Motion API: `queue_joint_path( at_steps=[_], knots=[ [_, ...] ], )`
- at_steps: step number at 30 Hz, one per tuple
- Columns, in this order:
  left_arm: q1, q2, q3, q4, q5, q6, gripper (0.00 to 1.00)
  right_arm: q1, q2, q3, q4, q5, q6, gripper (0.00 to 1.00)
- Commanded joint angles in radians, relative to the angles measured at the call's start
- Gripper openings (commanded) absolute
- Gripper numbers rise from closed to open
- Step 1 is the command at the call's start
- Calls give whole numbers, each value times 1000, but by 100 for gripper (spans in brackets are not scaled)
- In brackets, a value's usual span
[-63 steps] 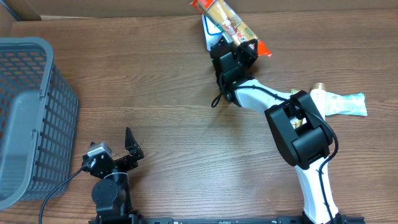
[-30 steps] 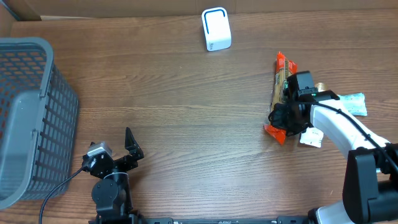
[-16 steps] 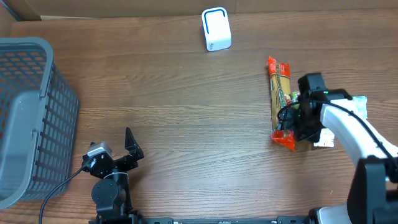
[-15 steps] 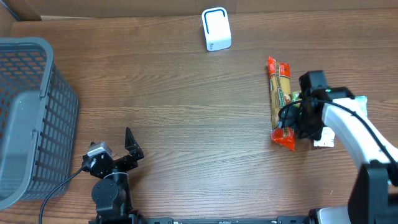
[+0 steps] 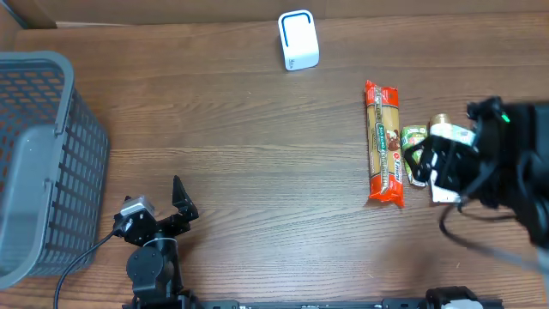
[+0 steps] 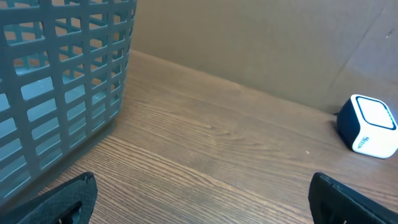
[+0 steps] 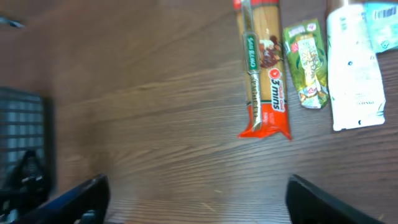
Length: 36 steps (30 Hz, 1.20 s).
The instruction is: Scan the item barcode
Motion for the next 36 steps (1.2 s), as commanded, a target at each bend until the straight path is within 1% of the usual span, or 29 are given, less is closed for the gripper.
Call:
queue_joint_path(
  at_steps=[1,4,7,19,23,36],
  knots=[
    [-6,-10,-1,0,-14,16,100,7,-97,26,-17,-15,-11,94],
    [-6,-10,-1,0,-14,17,100,7,-137,26,-42,-13,-11,96],
    [-6,-10,-1,0,-14,16,99,7,-133,26,-60,-13,-12,96],
    [-6,-10,-1,0,-14,16,100,7,-18,26,-90,-92,-37,96],
    [-6,-10,-1,0,-14,16,100,7,13,26,-108,-95,-76,97],
    [-6,-10,-1,0,-14,16,100,7,25,26,-108,-91,-83,96]
  ],
)
